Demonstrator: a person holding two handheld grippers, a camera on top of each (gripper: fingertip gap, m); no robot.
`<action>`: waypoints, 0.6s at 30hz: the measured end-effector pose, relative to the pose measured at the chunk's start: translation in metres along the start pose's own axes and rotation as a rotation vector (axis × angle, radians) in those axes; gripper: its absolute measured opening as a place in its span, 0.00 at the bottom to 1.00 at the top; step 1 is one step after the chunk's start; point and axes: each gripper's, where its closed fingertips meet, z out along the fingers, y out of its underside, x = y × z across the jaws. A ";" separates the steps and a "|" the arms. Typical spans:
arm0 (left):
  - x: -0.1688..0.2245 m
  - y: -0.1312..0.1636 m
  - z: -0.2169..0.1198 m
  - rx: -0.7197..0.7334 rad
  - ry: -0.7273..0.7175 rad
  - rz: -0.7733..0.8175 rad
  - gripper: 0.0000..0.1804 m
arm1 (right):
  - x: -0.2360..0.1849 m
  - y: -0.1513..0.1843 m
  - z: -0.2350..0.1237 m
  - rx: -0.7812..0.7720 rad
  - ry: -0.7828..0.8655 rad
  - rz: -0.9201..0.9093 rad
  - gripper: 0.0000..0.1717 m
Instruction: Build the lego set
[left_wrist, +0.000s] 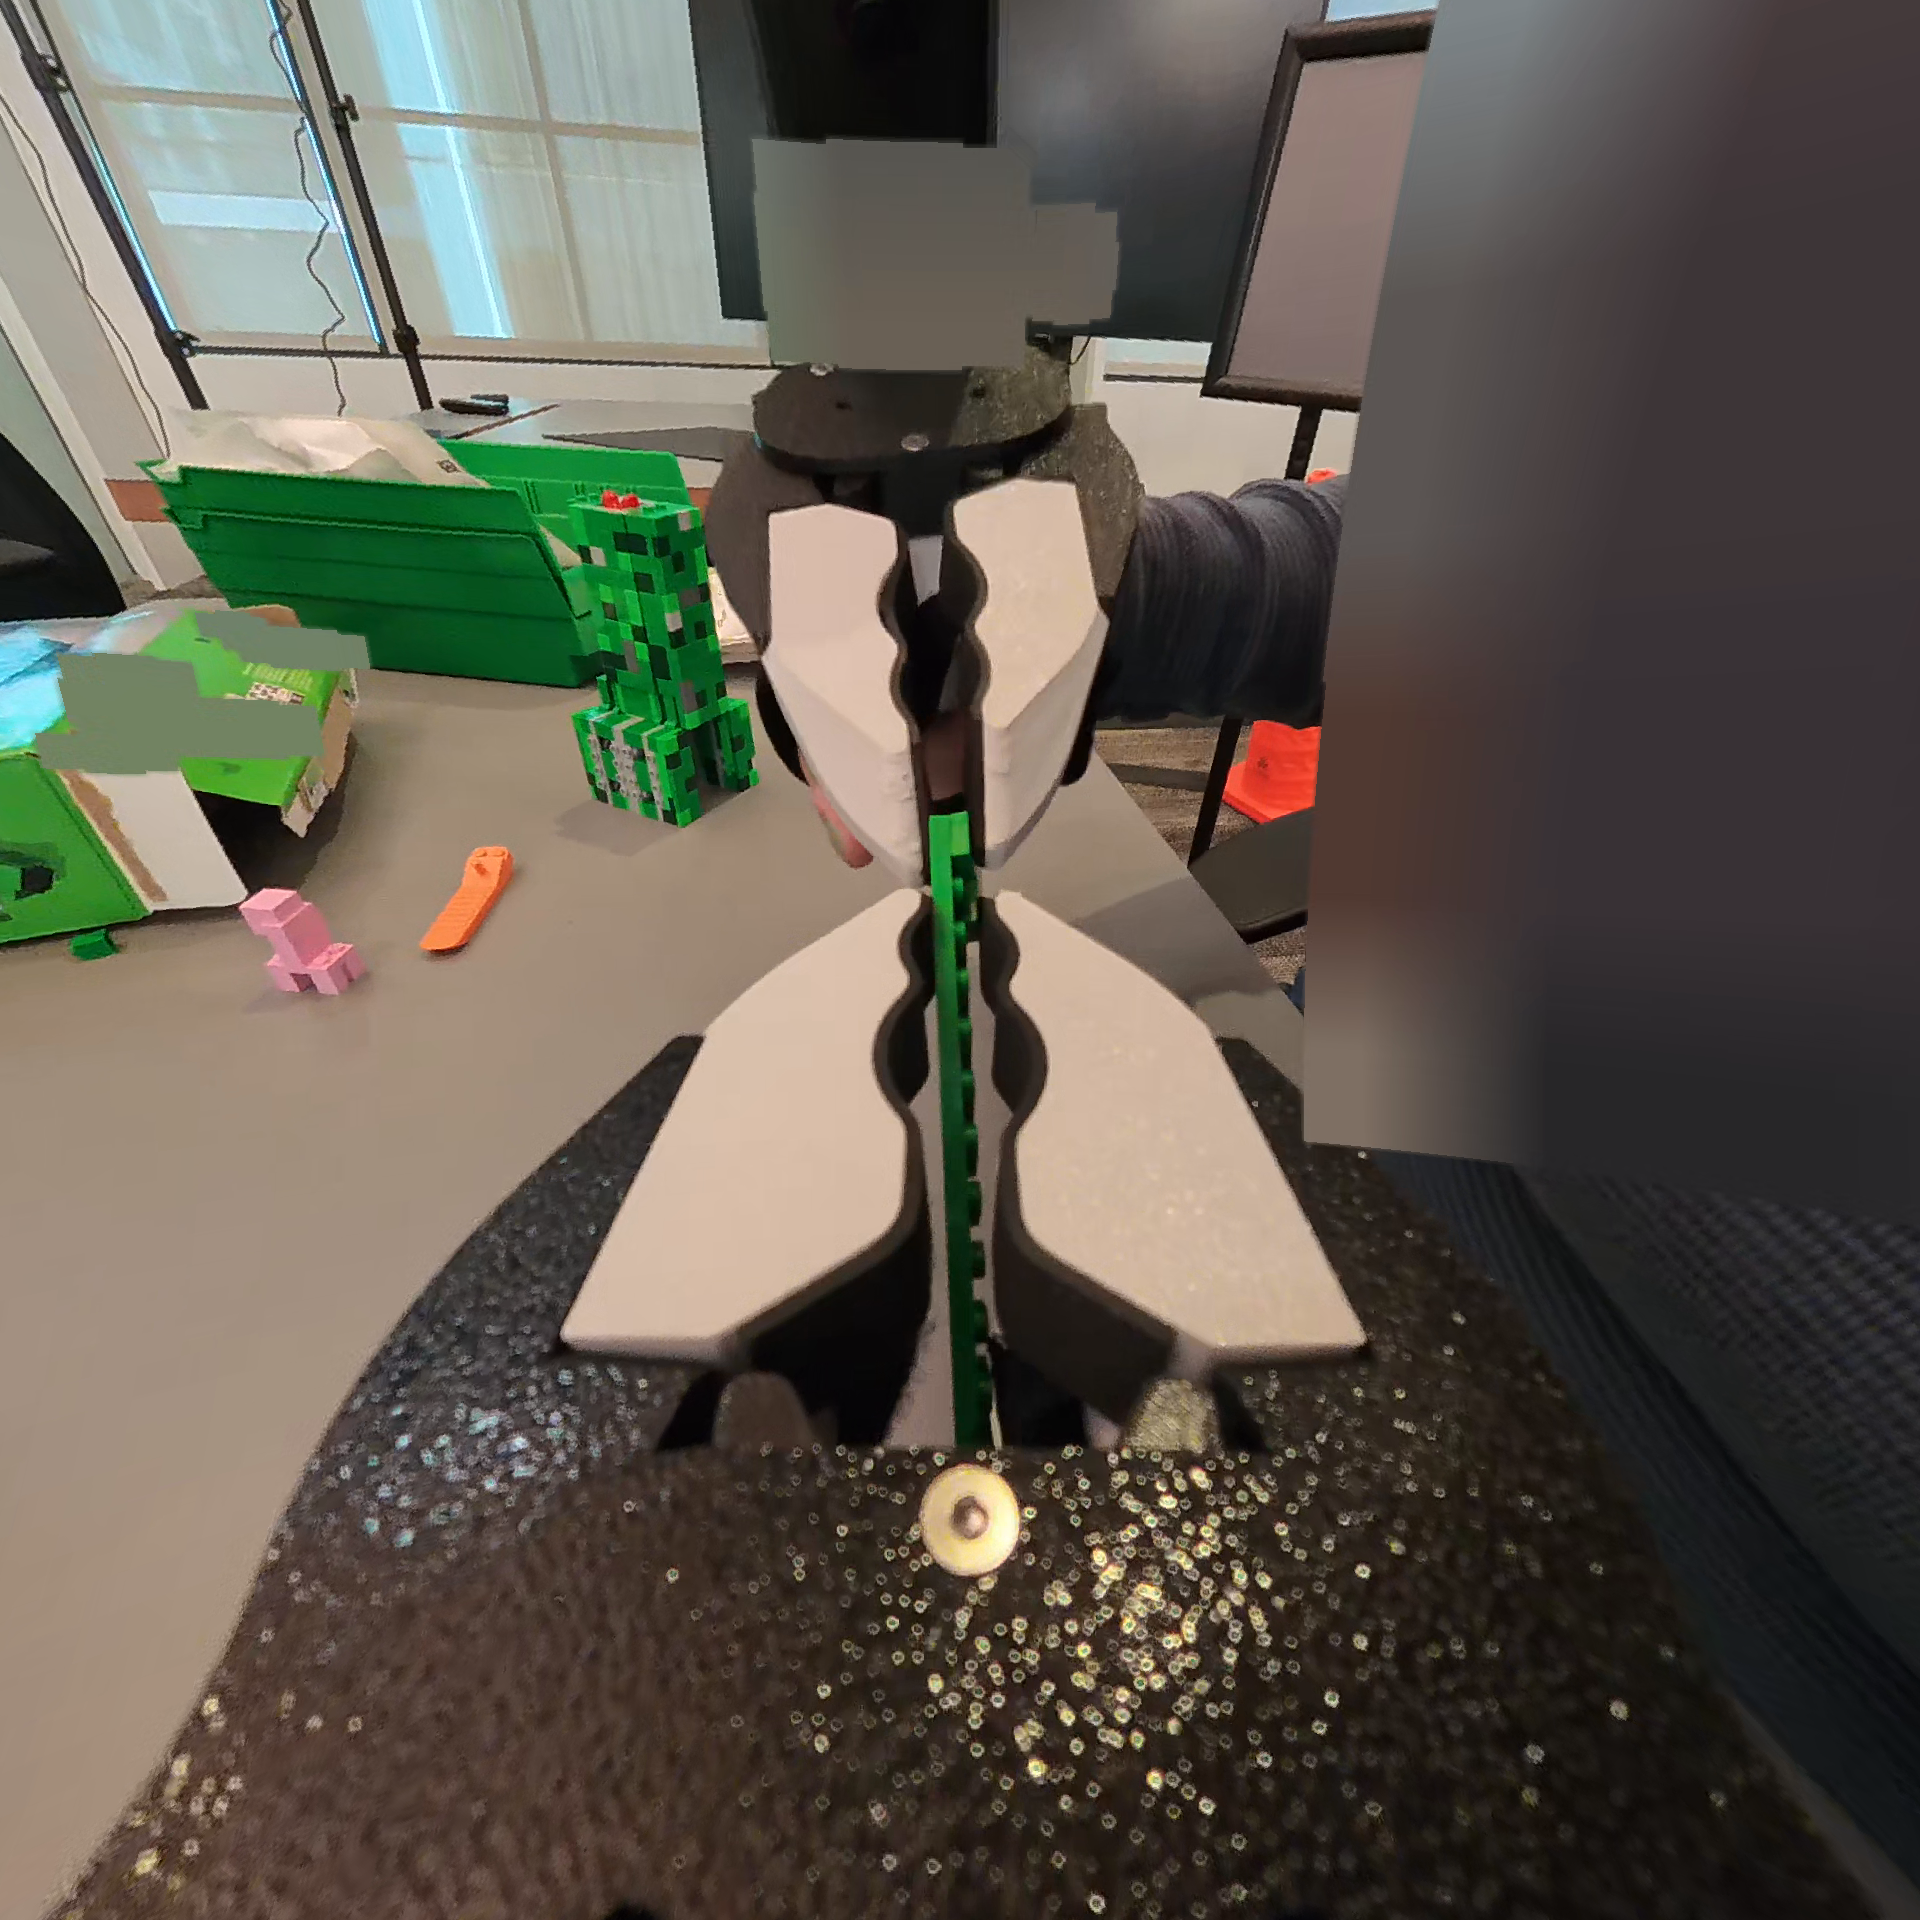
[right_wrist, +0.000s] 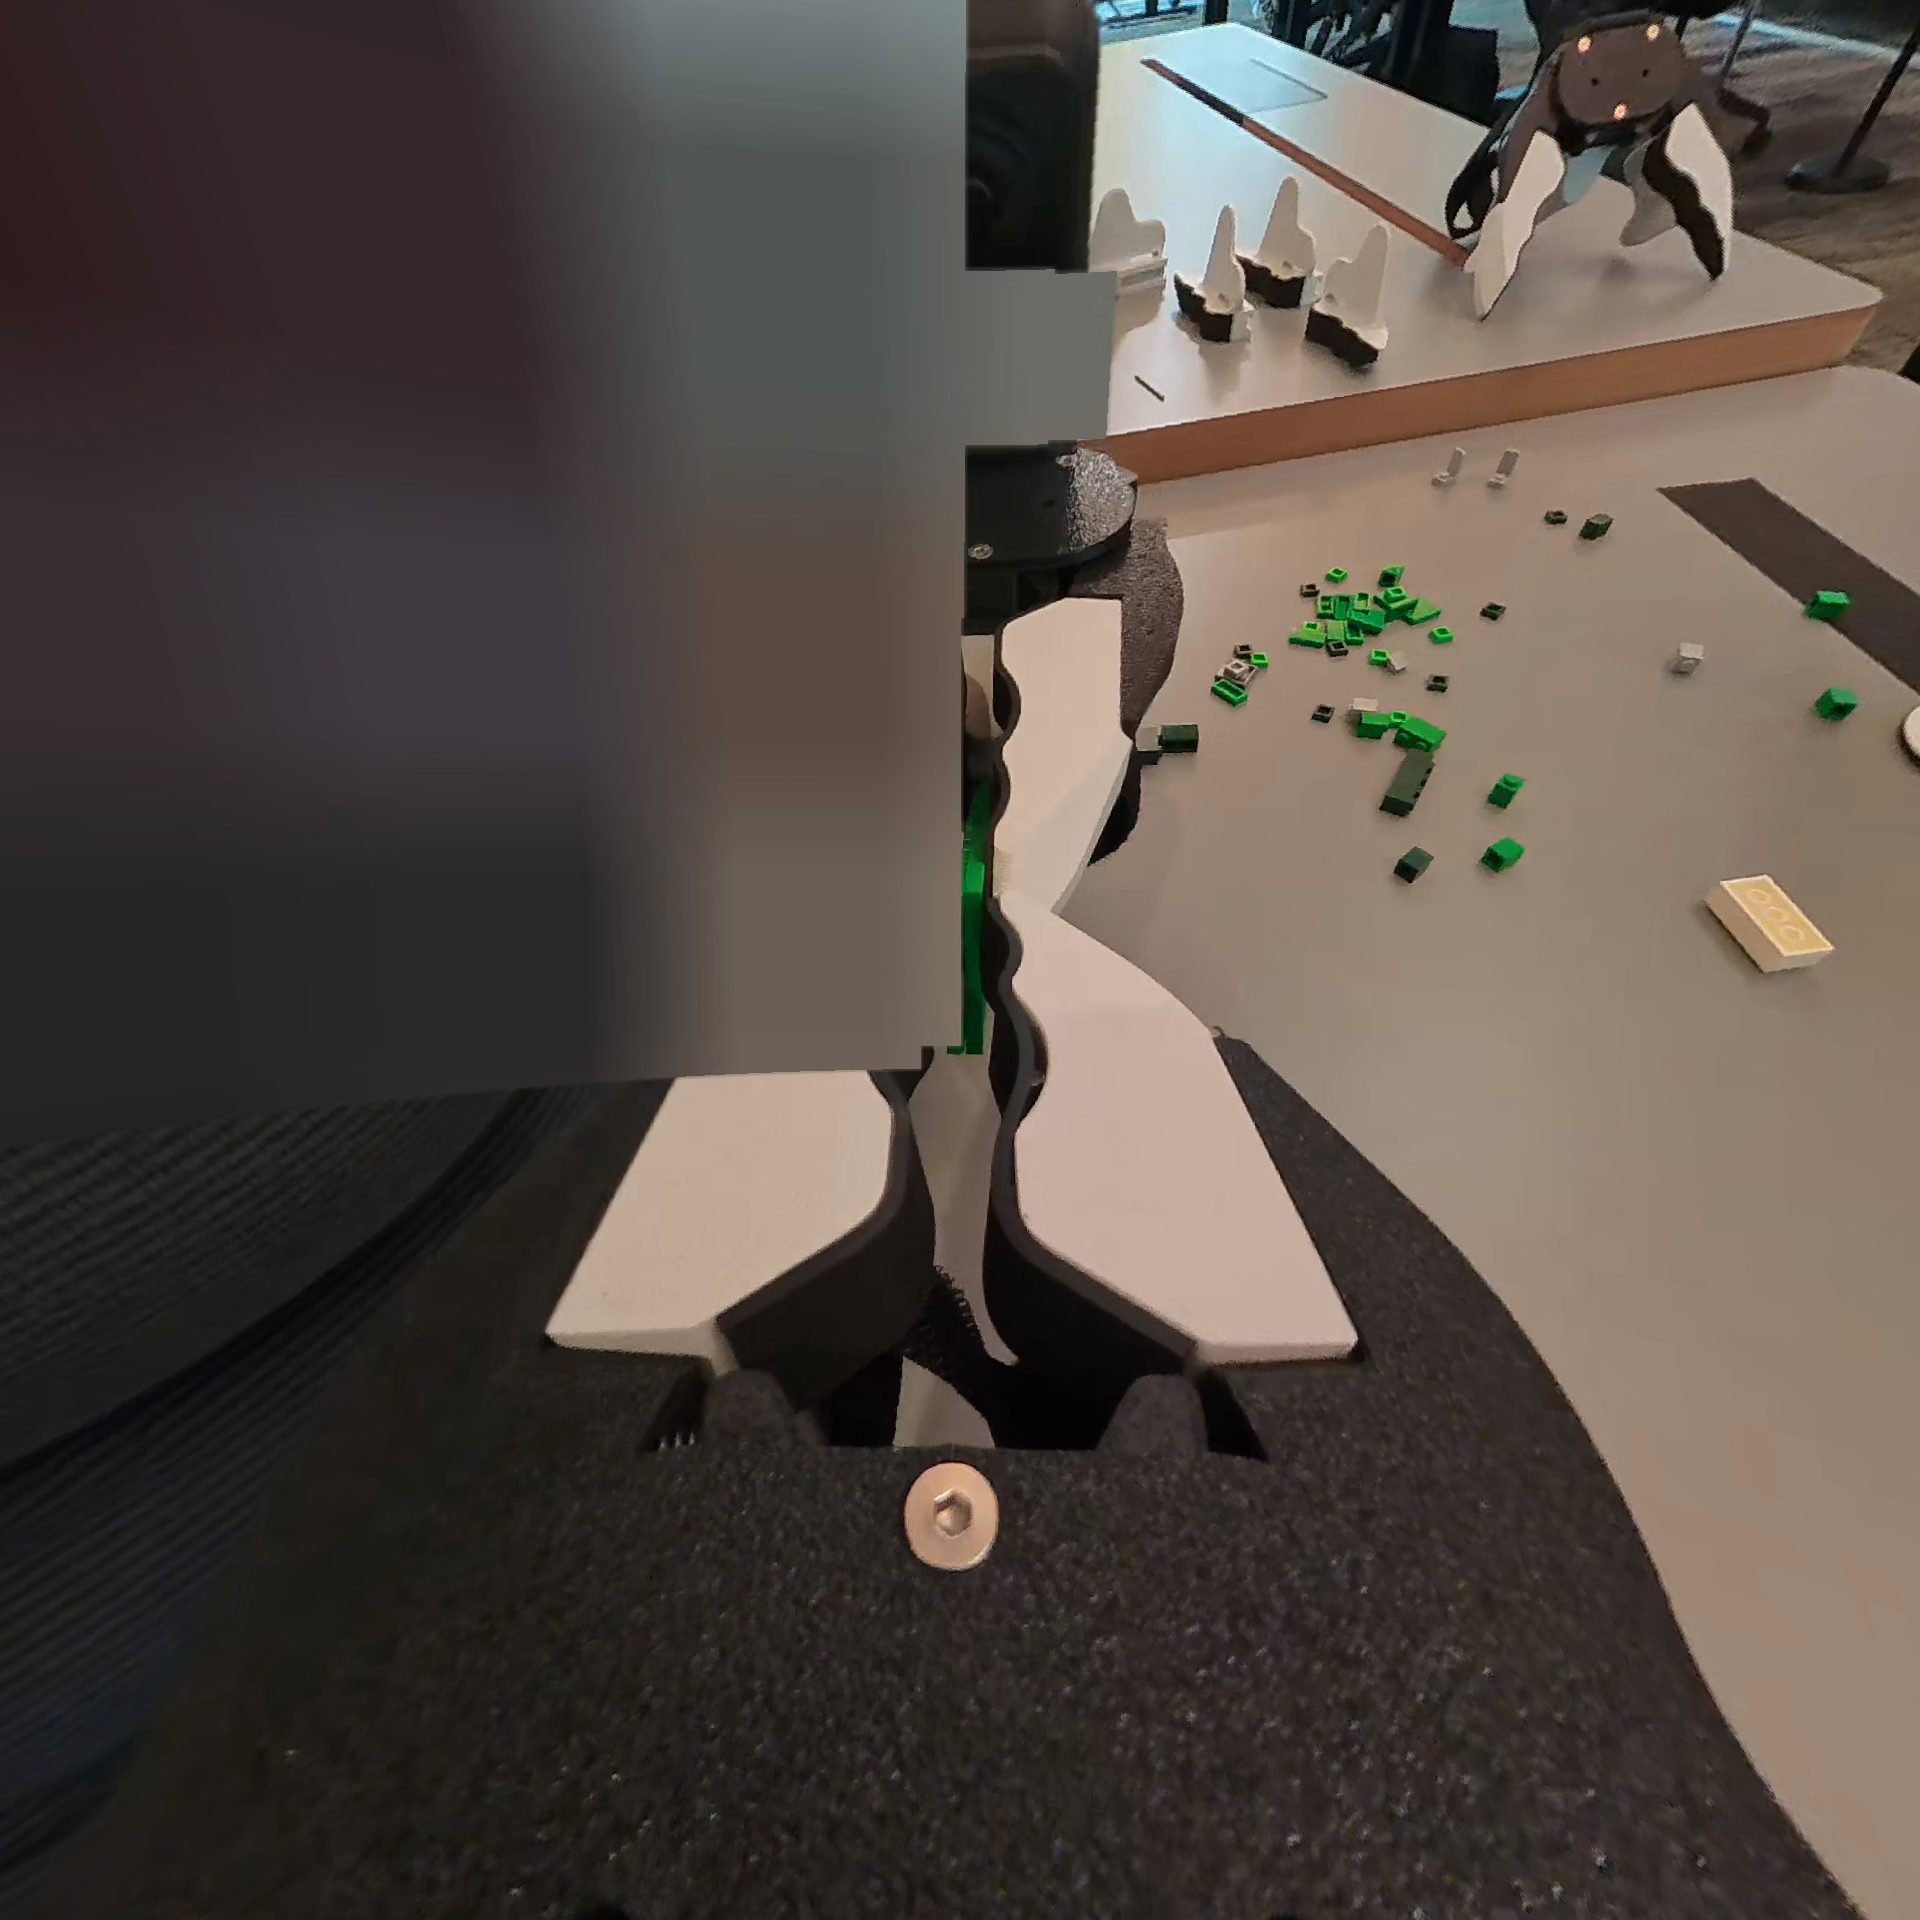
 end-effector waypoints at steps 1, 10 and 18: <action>0.000 0.001 0.000 -0.005 0.004 -0.004 0.04 | 0.000 0.001 0.000 -0.004 0.002 -0.008 0.04; -0.001 -0.005 -0.002 0.066 0.037 -0.061 0.07 | -0.001 -0.003 -0.003 0.055 0.010 -0.046 0.04; -0.002 -0.009 -0.004 0.089 0.021 -0.042 0.04 | 0.001 -0.006 -0.002 0.078 0.041 -0.054 0.04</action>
